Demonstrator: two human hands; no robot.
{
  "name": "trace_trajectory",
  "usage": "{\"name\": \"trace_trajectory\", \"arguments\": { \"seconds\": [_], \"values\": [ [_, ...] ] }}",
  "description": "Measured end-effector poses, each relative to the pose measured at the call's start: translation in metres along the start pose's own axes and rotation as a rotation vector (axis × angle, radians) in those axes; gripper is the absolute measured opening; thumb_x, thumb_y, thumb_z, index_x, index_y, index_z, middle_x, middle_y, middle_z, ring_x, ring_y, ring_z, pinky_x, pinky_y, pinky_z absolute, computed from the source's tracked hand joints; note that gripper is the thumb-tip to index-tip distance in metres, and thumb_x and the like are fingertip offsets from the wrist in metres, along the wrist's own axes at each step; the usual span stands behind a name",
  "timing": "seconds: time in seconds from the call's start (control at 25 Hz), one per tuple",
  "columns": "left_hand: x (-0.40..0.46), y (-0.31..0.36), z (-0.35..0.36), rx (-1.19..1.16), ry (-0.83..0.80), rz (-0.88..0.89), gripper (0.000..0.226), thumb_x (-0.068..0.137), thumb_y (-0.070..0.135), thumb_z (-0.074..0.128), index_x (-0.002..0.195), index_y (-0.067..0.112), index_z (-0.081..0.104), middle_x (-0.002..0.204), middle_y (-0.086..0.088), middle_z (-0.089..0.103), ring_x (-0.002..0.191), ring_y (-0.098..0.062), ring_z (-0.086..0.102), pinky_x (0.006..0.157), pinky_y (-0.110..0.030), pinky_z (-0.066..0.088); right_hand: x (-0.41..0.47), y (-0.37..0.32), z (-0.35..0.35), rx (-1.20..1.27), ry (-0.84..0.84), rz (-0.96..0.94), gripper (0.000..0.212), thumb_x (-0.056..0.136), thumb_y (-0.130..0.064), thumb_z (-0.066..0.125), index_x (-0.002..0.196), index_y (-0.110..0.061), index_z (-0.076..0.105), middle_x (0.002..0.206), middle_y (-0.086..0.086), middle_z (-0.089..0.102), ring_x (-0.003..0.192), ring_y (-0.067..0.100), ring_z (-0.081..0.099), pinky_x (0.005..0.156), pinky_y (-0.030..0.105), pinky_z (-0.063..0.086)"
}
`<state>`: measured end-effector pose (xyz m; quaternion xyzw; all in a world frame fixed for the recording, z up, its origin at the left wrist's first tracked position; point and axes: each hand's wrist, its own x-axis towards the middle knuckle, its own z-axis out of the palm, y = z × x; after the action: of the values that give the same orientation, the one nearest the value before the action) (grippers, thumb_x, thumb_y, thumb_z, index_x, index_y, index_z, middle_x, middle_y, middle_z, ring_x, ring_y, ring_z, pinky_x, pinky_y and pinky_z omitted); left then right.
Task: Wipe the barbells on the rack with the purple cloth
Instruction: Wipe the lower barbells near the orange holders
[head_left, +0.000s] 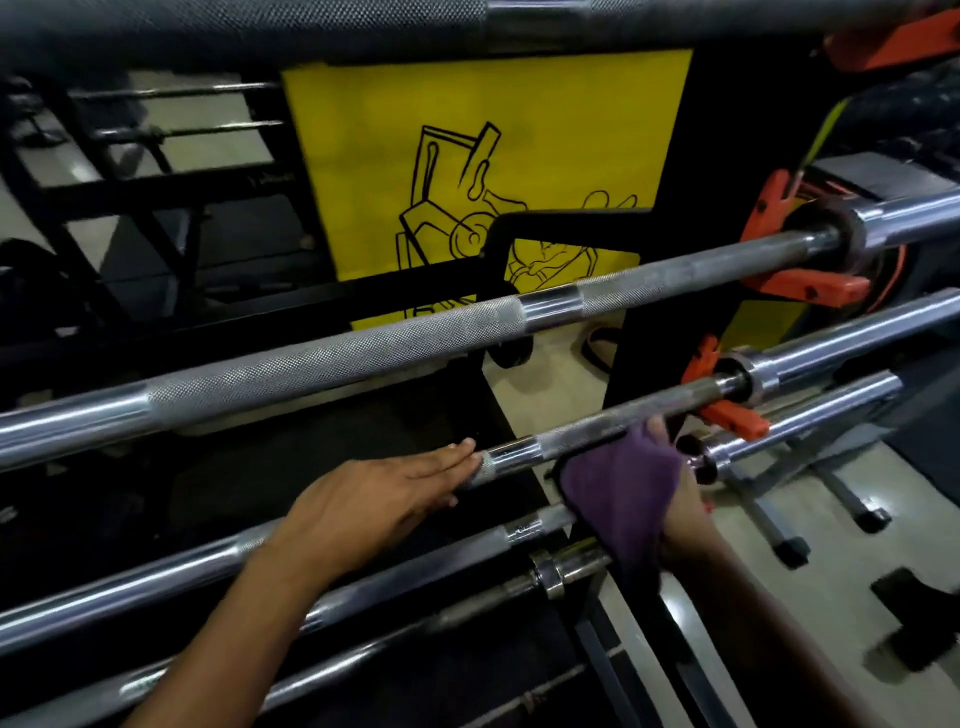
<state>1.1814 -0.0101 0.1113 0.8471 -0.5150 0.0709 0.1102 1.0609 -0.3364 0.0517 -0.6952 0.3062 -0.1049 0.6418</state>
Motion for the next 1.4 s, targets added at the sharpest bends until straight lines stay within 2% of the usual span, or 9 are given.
{"name": "trace_trajectory", "arguments": {
  "seconds": [0.12, 0.24, 0.4, 0.56, 0.64, 0.76, 0.96, 1.16, 1.4],
  "values": [
    [-0.005, 0.019, 0.003, 0.119, 0.092, -0.196, 0.051, 0.095, 0.05, 0.039, 0.14, 0.031, 0.055, 0.139, 0.015, 0.059, 0.104, -0.011, 0.071, 0.069, -0.026, 0.06, -0.047, -0.067, 0.018, -0.352, -0.25, -0.132, 0.03, 0.104, -0.046, 0.034, 0.104, -0.029, 0.059, 0.087, -0.016, 0.061, 0.083, -0.004, 0.06, 0.072, 0.001, 0.042],
    [-0.003, 0.038, 0.008, 0.25, 0.189, -0.321, 0.053, 0.092, 0.048, 0.045, 0.128, 0.016, 0.068, 0.119, 0.001, 0.073, 0.094, -0.019, 0.073, 0.089, -0.03, 0.054, -0.057, -0.102, 0.002, -0.523, -0.316, -0.422, 0.056, 0.094, -0.075, 0.026, 0.126, -0.037, 0.051, 0.095, -0.012, 0.066, 0.085, 0.002, 0.065, 0.081, 0.031, 0.057],
    [-0.004, 0.049, 0.014, 0.28, 0.196, -0.444, 0.05, 0.099, 0.044, 0.045, 0.131, 0.012, 0.065, 0.125, -0.003, 0.07, 0.106, -0.019, 0.069, 0.107, -0.035, 0.039, -0.032, -0.112, 0.048, -0.867, -0.258, -1.09, 0.058, 0.099, -0.059, 0.036, 0.14, -0.019, 0.046, 0.123, 0.003, 0.064, 0.106, 0.022, 0.058, 0.092, 0.04, 0.047],
    [-0.006, 0.065, 0.026, 0.298, 0.245, -0.595, 0.048, 0.106, 0.038, 0.033, 0.135, 0.011, 0.061, 0.135, -0.004, 0.064, 0.118, -0.021, 0.062, 0.113, -0.04, 0.036, -0.002, -0.089, 0.095, -1.431, -0.501, -1.197, 0.062, 0.096, -0.07, 0.027, 0.126, -0.022, 0.053, 0.104, 0.008, 0.068, 0.086, 0.032, 0.062, 0.072, 0.043, 0.044],
    [-0.003, 0.07, 0.033, 0.331, 0.268, -0.698, 0.047, 0.106, 0.034, 0.034, 0.14, 0.01, 0.056, 0.141, -0.003, 0.059, 0.128, -0.02, 0.056, 0.114, -0.044, 0.035, 0.011, -0.108, 0.103, -1.377, -0.62, -1.142, 0.067, 0.096, -0.075, 0.02, 0.112, -0.022, 0.057, 0.102, 0.01, 0.07, 0.09, 0.033, 0.067, 0.067, 0.039, 0.042],
    [0.002, 0.079, 0.039, 0.336, 0.278, -0.783, 0.047, 0.107, 0.033, 0.033, 0.144, 0.01, 0.051, 0.147, -0.002, 0.053, 0.135, -0.02, 0.05, 0.115, -0.045, 0.033, 0.029, -0.134, 0.114, -1.255, -0.943, -0.793, 0.073, 0.097, -0.073, 0.021, 0.11, -0.016, 0.064, 0.122, 0.017, 0.066, 0.112, 0.035, 0.063, 0.08, 0.038, 0.042],
    [0.005, 0.08, 0.04, 0.364, 0.288, -0.815, 0.05, 0.107, 0.035, 0.029, 0.144, 0.009, 0.05, 0.149, -0.004, 0.051, 0.135, -0.02, 0.047, 0.116, -0.044, 0.031, 0.02, -0.097, 0.089, -1.304, -0.589, -1.436, 0.065, 0.096, -0.073, 0.02, 0.098, -0.02, 0.056, 0.085, 0.008, 0.071, 0.076, 0.031, 0.07, 0.059, 0.036, 0.044],
    [0.013, 0.089, 0.04, 0.334, 0.281, -0.927, 0.051, 0.107, 0.037, 0.027, 0.146, 0.01, 0.047, 0.149, -0.004, 0.05, 0.138, -0.019, 0.044, 0.12, -0.041, 0.024, 0.044, -0.124, 0.105, -1.141, -0.986, -0.918, 0.067, 0.097, -0.074, 0.019, 0.103, -0.022, 0.06, 0.117, 0.011, 0.069, 0.105, 0.033, 0.066, 0.081, 0.04, 0.047],
    [0.013, 0.092, 0.037, 0.321, 0.195, -1.008, 0.06, 0.108, 0.043, 0.016, 0.154, 0.011, 0.034, 0.163, -0.003, 0.025, 0.154, -0.015, 0.013, 0.125, -0.041, 0.007, 0.032, -0.093, 0.074, -0.914, -0.529, -1.431, 0.047, 0.099, -0.057, 0.033, 0.086, -0.022, 0.06, 0.074, 0.001, 0.069, 0.072, 0.027, 0.068, 0.06, 0.035, 0.048]
  ]
}}
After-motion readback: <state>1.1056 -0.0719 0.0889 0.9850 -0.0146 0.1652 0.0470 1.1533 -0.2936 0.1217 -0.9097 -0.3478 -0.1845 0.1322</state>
